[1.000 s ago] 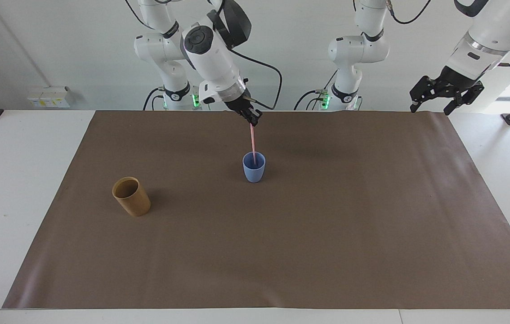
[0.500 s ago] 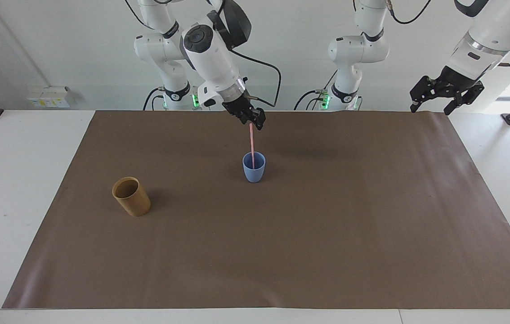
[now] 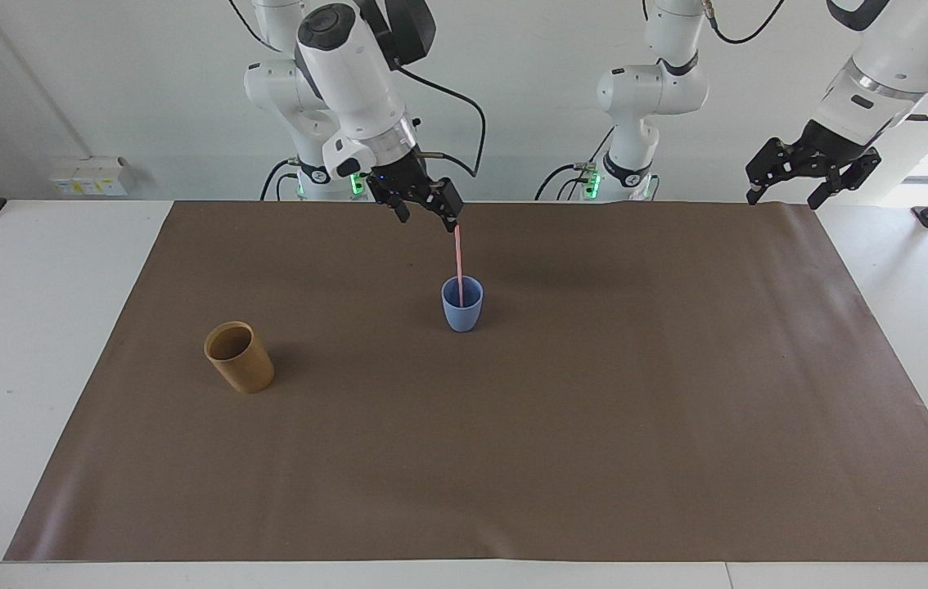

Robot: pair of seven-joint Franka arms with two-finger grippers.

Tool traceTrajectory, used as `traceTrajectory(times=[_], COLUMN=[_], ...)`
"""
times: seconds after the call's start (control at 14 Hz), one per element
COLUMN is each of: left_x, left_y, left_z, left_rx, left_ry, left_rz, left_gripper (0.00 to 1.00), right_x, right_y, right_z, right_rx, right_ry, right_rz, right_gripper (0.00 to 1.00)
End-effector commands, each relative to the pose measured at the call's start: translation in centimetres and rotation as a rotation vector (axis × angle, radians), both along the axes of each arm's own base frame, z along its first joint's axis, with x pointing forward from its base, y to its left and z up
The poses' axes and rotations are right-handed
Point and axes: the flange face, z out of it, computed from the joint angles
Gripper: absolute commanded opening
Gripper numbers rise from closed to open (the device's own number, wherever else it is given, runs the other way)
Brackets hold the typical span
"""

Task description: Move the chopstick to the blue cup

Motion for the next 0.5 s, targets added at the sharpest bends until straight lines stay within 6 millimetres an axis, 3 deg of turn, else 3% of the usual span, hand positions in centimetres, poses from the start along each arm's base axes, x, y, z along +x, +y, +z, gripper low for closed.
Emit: traceTrajectory(times=[0.0,0.43], left_x=[-0.8,-0.8], left_y=[0.4,0.4], left_z=[0.1,0.1], left_rx=[0.016,0.016], left_ry=[0.006,0.006], left_rz=[0.001,0.001], left_gripper=[1.00,1.00], right_x=[-0.3,0.4], right_y=[-2.2,-2.7], right_z=[0.8,2.2], right_rx=[-0.055,-0.151], right_ry=[-0.028,-0.077], right_rz=[0.133,0.199], right_gripper=[1.00,1.00])
